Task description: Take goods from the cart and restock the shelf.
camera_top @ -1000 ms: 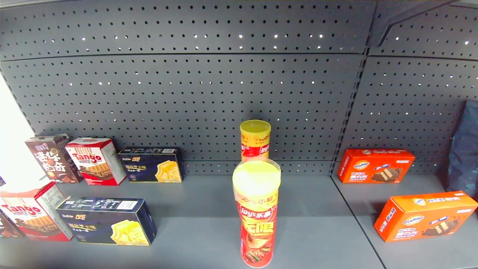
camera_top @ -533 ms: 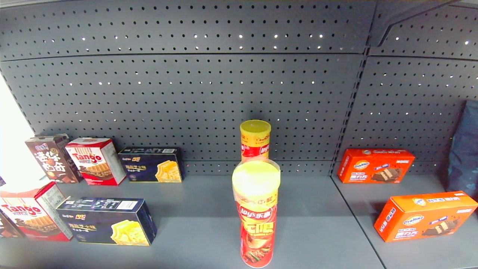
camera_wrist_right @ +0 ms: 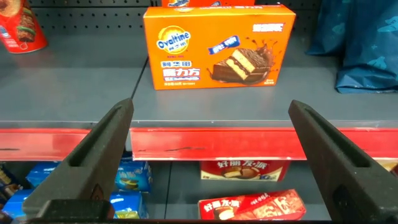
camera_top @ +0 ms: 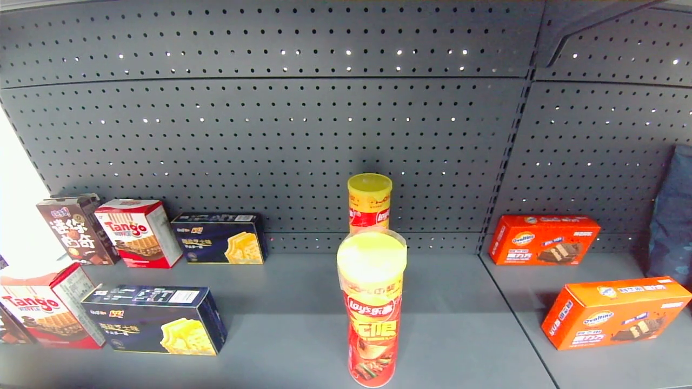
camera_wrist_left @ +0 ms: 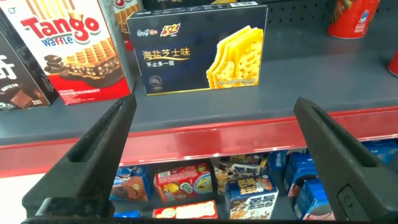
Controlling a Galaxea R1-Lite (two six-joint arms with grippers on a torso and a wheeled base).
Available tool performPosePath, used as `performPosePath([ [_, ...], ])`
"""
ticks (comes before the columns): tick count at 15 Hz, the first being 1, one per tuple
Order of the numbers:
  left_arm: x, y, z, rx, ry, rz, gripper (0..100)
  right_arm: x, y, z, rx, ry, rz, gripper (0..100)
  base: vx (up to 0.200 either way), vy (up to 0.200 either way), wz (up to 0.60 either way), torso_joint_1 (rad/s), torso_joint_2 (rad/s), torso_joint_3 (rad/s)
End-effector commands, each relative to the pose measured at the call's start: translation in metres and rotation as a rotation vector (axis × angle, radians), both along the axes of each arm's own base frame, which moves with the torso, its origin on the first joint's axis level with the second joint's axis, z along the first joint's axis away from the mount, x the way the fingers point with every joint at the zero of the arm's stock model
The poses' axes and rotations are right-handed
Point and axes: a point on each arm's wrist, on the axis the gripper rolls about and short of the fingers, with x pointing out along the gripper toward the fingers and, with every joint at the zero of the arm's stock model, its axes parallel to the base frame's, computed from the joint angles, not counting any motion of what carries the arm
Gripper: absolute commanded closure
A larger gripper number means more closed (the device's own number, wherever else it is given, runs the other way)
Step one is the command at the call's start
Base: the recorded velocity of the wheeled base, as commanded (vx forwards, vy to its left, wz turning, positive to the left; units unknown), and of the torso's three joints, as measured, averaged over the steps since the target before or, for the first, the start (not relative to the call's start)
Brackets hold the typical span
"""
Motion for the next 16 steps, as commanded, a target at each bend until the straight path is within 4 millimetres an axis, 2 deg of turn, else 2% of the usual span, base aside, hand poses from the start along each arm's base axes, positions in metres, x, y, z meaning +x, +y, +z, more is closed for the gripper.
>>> performPosePath([
  [1, 0.0, 0.0, -0.0001, 0.0, 0.0, -0.001, 0, 0.0001, -0.0003, 0.0, 0.001, 0.002, -0.014, 0, 0.0, 0.0, 0.0, 0.0, 0.0, 0.0],
  [16, 0.0, 0.0, -0.0001, 0.001, 0.0, -0.001, 0, 0.0001, -0.0003, 0.0, 0.001, 0.002, -0.014, 0, 0.0, 0.0, 0.0, 0.0, 0.0, 0.0],
])
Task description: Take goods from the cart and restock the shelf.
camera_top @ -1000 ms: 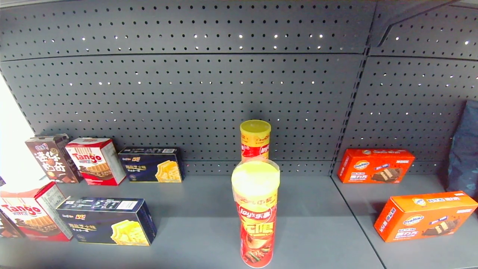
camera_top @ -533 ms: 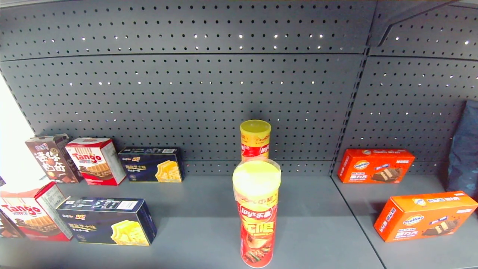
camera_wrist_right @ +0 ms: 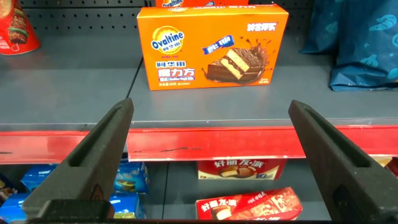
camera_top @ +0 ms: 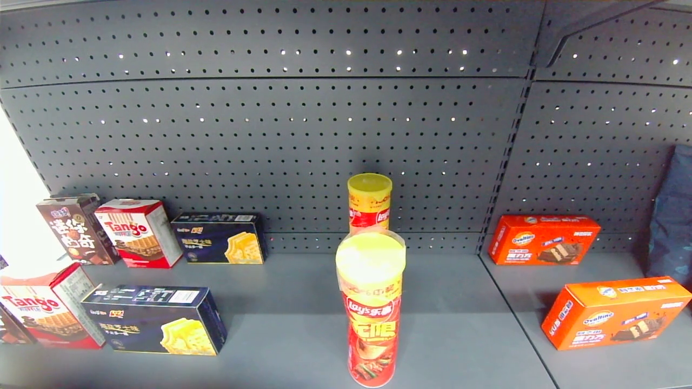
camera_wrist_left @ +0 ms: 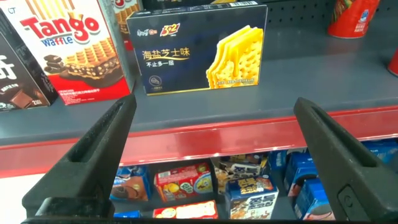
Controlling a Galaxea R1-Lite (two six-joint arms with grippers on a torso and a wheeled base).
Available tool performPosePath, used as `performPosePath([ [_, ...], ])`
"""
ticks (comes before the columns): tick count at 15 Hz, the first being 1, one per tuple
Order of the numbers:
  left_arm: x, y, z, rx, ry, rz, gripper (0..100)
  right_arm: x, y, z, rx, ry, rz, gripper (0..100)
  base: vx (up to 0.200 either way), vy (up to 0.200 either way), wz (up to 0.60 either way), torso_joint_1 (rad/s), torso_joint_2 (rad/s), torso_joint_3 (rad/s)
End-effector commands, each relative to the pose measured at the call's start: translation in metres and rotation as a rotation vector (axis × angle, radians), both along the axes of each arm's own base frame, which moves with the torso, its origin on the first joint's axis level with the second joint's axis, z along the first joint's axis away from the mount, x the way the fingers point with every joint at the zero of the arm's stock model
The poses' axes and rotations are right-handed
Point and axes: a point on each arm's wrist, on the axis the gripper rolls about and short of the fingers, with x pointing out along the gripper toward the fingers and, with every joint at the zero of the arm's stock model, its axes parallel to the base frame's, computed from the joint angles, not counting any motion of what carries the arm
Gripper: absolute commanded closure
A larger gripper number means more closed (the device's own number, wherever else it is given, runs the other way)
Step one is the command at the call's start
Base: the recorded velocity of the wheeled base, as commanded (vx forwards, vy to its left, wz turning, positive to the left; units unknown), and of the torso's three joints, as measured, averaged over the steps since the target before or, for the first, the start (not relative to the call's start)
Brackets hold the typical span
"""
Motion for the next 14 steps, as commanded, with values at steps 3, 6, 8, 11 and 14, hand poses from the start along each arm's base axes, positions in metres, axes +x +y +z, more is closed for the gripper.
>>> performPosePath([
  [3, -0.0001, 0.0, 0.0001, 0.003, -0.001, -0.001, 0, 0.0001, 0.0, 0.0, 0.0, 0.002, 0.0, 0, 0.0, 0.0, 0.0, 0.0, 0.0, 0.0],
  [6, -0.0001, 0.0, 0.0001, -0.001, -0.001, 0.0, 0, 0.0001, 0.0, 0.0, 0.0, 0.002, 0.0, 0, 0.0, 0.0, 0.0, 0.0, 0.0, 0.0],
  [8, -0.0001, 0.0, 0.0001, 0.003, -0.001, -0.001, 0, 0.0001, 0.0, 0.0, 0.0, 0.002, 0.0, 0, 0.0, 0.0, 0.0, 0.0, 0.0, 0.0],
  [11, -0.0001, 0.0, 0.0001, 0.002, -0.001, -0.001, 0, 0.0001, 0.0, 0.0, 0.0, 0.002, 0.0, 0, 0.0, 0.0, 0.0, 0.0, 0.0, 0.0],
  [14, -0.0001, 0.0, 0.0001, 0.002, -0.001, -0.001, 0, 0.0001, 0.0, 0.0, 0.0, 0.002, -0.001, 0, 0.0, 0.0, 0.0, 0.0, 0.0, 0.0],
])
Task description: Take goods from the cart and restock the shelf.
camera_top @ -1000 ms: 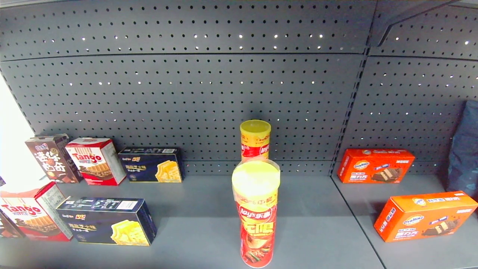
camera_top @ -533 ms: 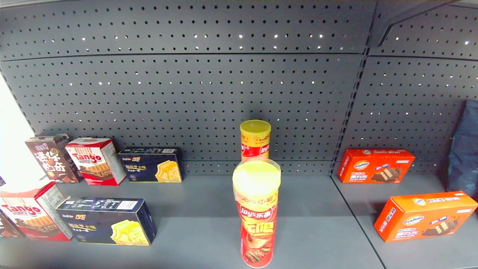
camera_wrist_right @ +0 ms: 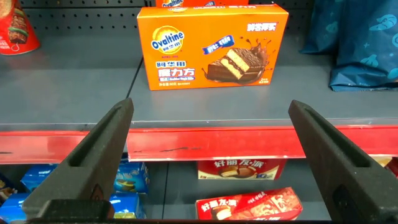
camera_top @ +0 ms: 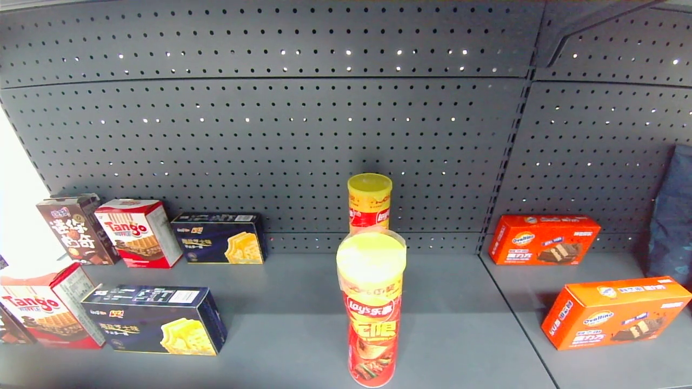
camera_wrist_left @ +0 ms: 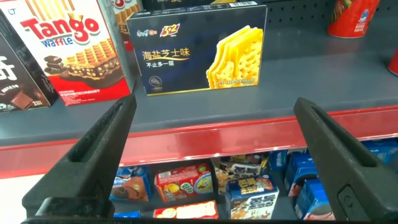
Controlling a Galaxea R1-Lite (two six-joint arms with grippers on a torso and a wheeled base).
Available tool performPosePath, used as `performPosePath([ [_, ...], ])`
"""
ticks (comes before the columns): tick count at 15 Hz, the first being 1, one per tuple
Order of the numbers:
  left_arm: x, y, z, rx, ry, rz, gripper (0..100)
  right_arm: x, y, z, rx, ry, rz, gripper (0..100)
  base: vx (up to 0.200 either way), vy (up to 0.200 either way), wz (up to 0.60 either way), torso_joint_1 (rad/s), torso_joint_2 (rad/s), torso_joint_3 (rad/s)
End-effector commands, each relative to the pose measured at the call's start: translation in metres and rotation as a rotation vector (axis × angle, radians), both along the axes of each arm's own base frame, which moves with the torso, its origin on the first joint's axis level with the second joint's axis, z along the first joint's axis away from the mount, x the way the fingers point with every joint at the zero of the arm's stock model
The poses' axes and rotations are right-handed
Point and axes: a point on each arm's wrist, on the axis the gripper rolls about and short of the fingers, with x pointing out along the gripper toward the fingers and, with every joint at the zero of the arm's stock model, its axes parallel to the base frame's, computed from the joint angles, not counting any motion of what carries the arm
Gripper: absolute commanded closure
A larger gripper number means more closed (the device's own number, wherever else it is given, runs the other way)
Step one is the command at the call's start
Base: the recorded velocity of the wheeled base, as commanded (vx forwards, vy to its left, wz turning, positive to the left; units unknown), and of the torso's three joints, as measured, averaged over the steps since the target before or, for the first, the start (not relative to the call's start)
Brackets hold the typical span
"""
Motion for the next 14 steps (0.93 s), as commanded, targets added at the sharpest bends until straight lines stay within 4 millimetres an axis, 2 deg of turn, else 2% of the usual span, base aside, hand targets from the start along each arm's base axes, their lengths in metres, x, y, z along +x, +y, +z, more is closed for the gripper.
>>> performPosePath([
  [1, 0.0001, 0.0, -0.0005, 0.001, 0.001, 0.0, 0, 0.0001, 0.0, 0.0, 0.0, 0.002, 0.0, 0, -0.2, 0.0, 0.0, 0.002, 0.0, -0.002],
  [2, 0.0, 0.0, -0.0001, 0.001, 0.0, 0.0, 0, 0.0001, 0.0, -0.0001, 0.0, 0.003, 0.0, 0, -0.2, 0.0, 0.0, -0.002, 0.0, 0.012],
  [14, 0.0, 0.0, -0.0001, -0.002, 0.0, 0.0, 0, 0.0001, 0.0, 0.0, 0.0, 0.002, 0.0, 0, 0.0, 0.0, 0.0, 0.0, 0.0, 0.0],
])
